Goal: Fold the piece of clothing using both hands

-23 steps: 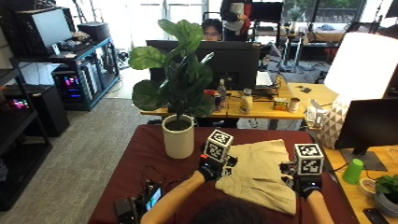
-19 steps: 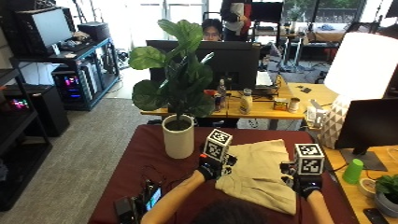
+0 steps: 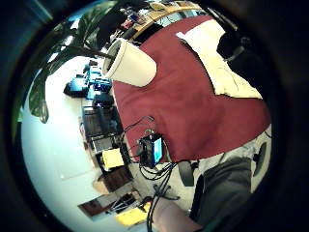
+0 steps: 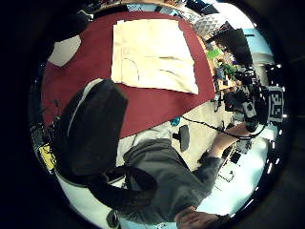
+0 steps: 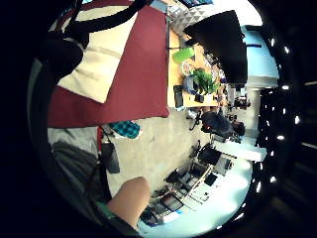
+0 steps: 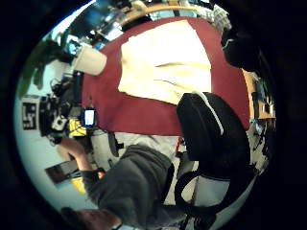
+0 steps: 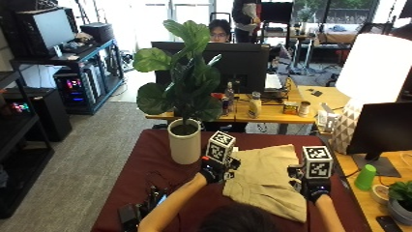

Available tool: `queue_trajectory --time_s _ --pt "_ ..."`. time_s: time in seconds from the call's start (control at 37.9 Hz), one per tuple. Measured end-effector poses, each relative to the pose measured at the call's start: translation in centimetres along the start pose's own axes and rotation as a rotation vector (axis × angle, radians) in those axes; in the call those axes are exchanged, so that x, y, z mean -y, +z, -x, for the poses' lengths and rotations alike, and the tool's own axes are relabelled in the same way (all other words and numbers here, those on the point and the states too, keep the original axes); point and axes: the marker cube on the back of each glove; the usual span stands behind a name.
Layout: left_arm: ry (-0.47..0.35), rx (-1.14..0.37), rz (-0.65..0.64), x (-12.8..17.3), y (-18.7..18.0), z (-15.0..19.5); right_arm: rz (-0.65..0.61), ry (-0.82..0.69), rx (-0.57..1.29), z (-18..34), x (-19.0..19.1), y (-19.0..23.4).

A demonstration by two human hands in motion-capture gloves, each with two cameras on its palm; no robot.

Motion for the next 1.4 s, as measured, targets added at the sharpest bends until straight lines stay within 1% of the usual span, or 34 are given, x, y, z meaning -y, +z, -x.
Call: queue_trajectory --time_s 0.13,0.24,0.37,0.48,0.53,0.58,0.66,0.71,0.74,0.84,0.98,1.08,1.21,1.27,1.4 --pt "0.042 -0.017 0.006 1.1 0.8 -0.3 -0.002 0.000 0.005 -0.1 0.3 0.3" --pt "0.079 -0.043 -0.001 2.6 2.4 -1.0 0.011 0.001 0.002 -0.2 0.5 0.7" --pt "0.149 -0.047 0.025 5.8 6.2 -2.2 0.043 0.008 -0.010 -0.2 0.9 1.3" --pt "0.180 -0.013 0.100 8.0 9.9 -3.2 0.050 -0.001 -0.012 0.1 0.7 1.4" --pt "0.195 0.018 0.132 7.6 10.9 -3.8 0.053 -0.007 -0.011 0.2 0.5 1.5" --pt "0.192 0.039 0.178 6.0 11.1 -4.4 0.060 -0.010 -0.012 0.2 0.4 1.7" --pt "0.127 0.051 0.342 4.1 12.4 -4.4 0.070 -0.004 -0.016 0.0 0.3 2.1" --pt "0.103 0.047 0.407 3.8 13.3 -4.3 0.078 0.002 -0.018 -0.1 0.3 2.4" --pt "0.106 0.044 0.400 4.1 13.8 -4.3 0.082 0.004 -0.019 -0.2 0.4 2.6" --pt "0.140 0.017 0.302 5.4 14.9 -4.5 0.096 0.014 -0.026 -0.7 0.6 3.4" --pt "0.128 -0.003 0.276 5.7 15.4 -4.8 0.106 0.009 -0.017 -0.8 0.7 3.9" --pt "0.103 0.034 0.235 6.1 15.5 -4.7 0.110 0.013 -0.024 -0.7 0.8 4.3" --pt "0.110 0.089 0.131 7.1 15.2 -4.8 0.121 0.000 -0.016 -0.4 1.1 4.8" --pt "0.116 0.098 0.124 7.3 14.9 -5.0 0.125 -0.005 -0.012 -0.3 1.2 5.1" --pt "0.122 0.112 0.180 7.6 13.9 -5.1 0.125 0.008 -0.010 -0.6 1.7 5.6"
